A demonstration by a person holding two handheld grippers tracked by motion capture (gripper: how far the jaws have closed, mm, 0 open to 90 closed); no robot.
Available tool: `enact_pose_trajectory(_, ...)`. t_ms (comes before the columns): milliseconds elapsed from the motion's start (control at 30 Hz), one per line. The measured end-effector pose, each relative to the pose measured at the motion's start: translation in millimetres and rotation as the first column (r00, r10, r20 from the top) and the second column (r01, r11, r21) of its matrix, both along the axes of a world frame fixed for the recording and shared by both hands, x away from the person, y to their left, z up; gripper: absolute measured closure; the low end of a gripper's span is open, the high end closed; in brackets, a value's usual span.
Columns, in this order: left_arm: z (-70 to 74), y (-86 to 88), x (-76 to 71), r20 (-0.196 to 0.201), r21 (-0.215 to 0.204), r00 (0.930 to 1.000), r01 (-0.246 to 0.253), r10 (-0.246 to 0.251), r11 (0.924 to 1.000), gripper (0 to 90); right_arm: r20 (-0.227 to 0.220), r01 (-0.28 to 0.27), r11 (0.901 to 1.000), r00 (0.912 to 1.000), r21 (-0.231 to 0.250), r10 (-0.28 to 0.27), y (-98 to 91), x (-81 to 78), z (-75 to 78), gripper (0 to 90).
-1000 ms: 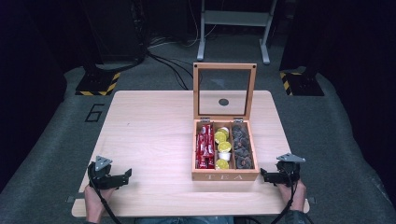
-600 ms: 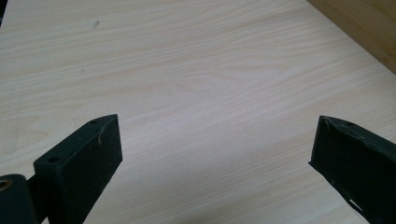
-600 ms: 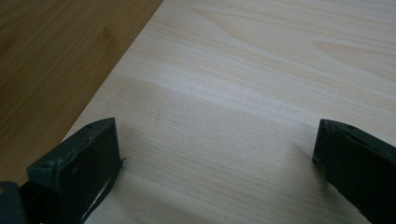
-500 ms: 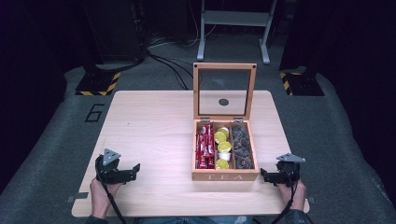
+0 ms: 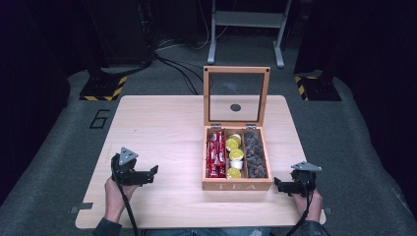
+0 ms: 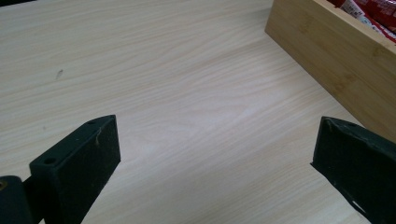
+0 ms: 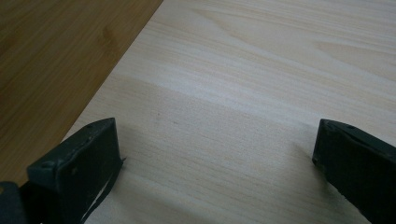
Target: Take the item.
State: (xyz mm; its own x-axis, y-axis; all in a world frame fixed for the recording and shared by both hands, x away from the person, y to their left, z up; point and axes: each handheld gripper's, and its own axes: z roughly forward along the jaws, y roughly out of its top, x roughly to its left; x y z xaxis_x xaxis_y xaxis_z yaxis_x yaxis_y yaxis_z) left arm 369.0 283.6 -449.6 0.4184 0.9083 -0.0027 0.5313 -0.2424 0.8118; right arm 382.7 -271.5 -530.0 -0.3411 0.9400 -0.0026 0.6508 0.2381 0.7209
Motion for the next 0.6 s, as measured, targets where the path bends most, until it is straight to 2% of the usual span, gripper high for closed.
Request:
enact_pose_trajectory(100,3.6,-7.5,3.6,0.0,0.012,0.9998,0.022,-0.022,0.9997,0.6,0.0,0.0,1.0,1.0,0.0,0.0,0.0,0.0,0.0,0.0)
enact_pose_trajectory(600,18.3,-41.7,21.5,0.008,0.019,0.9952,0.098,-0.098,0.995,0.6,-0.006,-0.007,1.0,1.0,-0.002,0.007,-0.3,0.4,0.3,0.0)
